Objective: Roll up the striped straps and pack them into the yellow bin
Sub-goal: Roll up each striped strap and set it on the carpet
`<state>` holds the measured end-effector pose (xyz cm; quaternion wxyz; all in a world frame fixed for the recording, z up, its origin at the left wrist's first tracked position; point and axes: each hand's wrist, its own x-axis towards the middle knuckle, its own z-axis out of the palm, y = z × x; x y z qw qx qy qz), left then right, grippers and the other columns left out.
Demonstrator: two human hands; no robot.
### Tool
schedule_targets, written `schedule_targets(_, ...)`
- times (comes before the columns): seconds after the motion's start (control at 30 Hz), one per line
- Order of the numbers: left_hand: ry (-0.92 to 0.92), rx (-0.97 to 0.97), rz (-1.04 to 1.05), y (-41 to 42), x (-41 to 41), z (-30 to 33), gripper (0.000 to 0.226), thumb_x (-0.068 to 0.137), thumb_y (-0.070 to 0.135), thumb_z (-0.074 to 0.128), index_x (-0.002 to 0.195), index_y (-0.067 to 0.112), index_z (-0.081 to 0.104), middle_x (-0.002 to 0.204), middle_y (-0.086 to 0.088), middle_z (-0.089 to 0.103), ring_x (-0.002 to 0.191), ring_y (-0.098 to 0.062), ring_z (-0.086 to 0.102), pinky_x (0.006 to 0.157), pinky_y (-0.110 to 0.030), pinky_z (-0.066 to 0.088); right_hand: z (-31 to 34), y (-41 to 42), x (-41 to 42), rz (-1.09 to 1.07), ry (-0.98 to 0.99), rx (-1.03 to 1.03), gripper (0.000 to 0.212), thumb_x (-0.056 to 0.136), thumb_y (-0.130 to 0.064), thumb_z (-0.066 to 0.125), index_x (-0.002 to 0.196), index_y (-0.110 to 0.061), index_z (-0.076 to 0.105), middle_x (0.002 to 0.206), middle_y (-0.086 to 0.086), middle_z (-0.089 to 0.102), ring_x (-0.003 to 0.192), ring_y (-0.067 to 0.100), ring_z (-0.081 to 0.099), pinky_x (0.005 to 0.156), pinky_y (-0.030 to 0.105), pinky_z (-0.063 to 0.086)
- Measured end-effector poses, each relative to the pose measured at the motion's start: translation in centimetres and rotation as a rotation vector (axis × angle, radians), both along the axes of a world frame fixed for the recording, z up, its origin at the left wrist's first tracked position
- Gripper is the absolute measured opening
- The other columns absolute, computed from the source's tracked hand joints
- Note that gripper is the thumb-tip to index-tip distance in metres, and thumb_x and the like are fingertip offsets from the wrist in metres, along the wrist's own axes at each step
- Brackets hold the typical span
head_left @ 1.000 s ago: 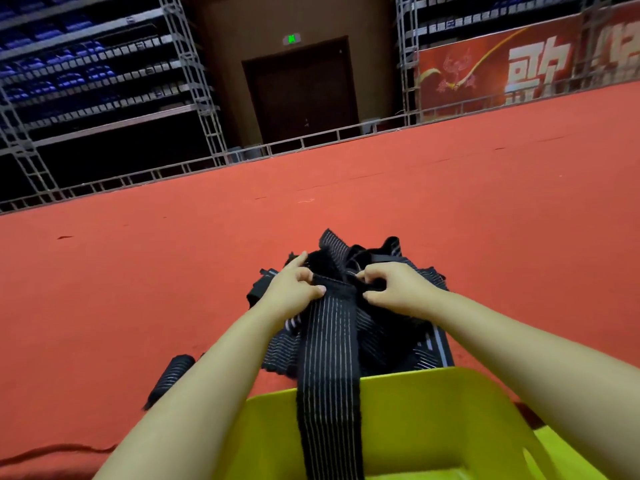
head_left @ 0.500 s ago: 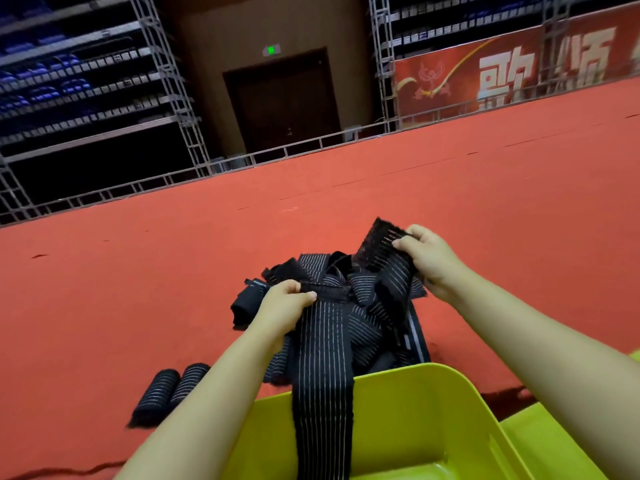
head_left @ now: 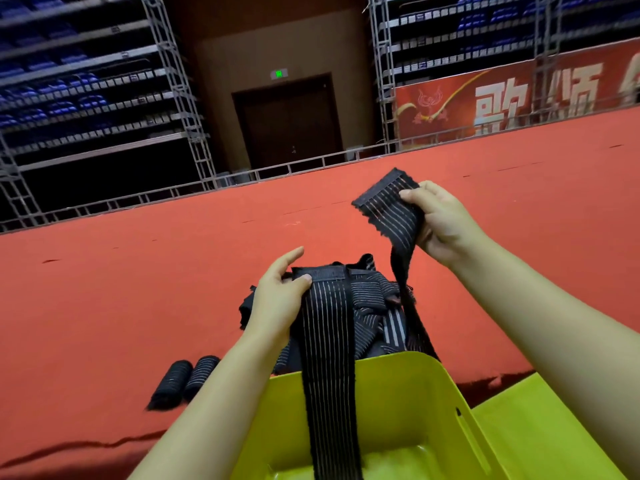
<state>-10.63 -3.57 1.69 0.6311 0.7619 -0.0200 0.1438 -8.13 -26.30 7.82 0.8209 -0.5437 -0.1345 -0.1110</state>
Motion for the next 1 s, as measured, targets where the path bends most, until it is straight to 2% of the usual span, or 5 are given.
schedule_targets(0.1,-0.037,-0.113,0.010,-0.5,-2.4,1.2,0.035,0.091,0.006,0.059,0.099,0.038,0.073,0.098,-0.012,0.068,0.081,-0.025,0.060,0.074,-0.042,0.052,2.5,0.4,-2.2,-0.017,-0.042,0.070,0.025,0.096,-0.007,0.048,0.072,-0.016,0.046,0.060,-0.002,0.060,0.053,0.012,0.057,0.049,0.024,0.047)
schedule_targets(0.23,-0.060,-0.222,0.003,-1.0,-5.7,2.1,0.024,0.095,0.000,0.053,0.091,0.016,0.071,0.081,-0.006,0.069,0.059,-0.014,0.059,0.045,-0.020,0.045,5.2,1.1,-5.0,-0.011,-0.122,0.074,0.017,0.095,-0.011,0.052,0.079,-0.014,0.049,0.072,0.003,0.060,0.062,0.014,0.059,0.054,0.029,0.051)
schedule_targets(0.47,-0.052,-0.285,0.028,-0.9,-8.8,2.2,0.025,0.098,0.000,0.045,0.094,0.014,0.066,0.077,-0.005,0.063,0.062,-0.016,0.055,0.045,-0.019,0.041,6.3,2.9,-7.1,-0.197,-0.258,-0.080,0.019,0.090,-0.009,0.062,0.076,-0.014,0.051,0.075,0.001,0.057,0.066,0.011,0.056,0.061,0.026,0.048)
schedule_targets(0.77,-0.269,-0.375,0.251,-0.4,-10.5,2.6,0.018,0.088,0.016,0.057,0.102,0.021,0.067,0.111,-0.013,0.068,0.102,-0.035,0.062,0.086,-0.052,0.047,0.4,5.3,-8.0,-0.457,-0.295,-0.290,0.031,0.084,-0.025,0.067,0.067,-0.023,0.040,0.066,-0.002,0.045,0.063,0.011,0.041,0.062,0.030,0.037)
schedule_targets(1.0,-0.324,-0.141,0.163,-3.0,-12.5,2.1,0.018,0.090,0.020,0.065,0.108,0.020,0.066,0.104,-0.001,0.069,0.098,-0.015,0.065,0.090,-0.038,0.053,-4.4,8.2,-13.0,-0.547,-0.424,-0.596,0.024,0.085,-0.017,0.067,0.074,-0.021,0.046,0.065,-0.009,0.050,0.061,0.002,0.046,0.058,0.015,0.035)
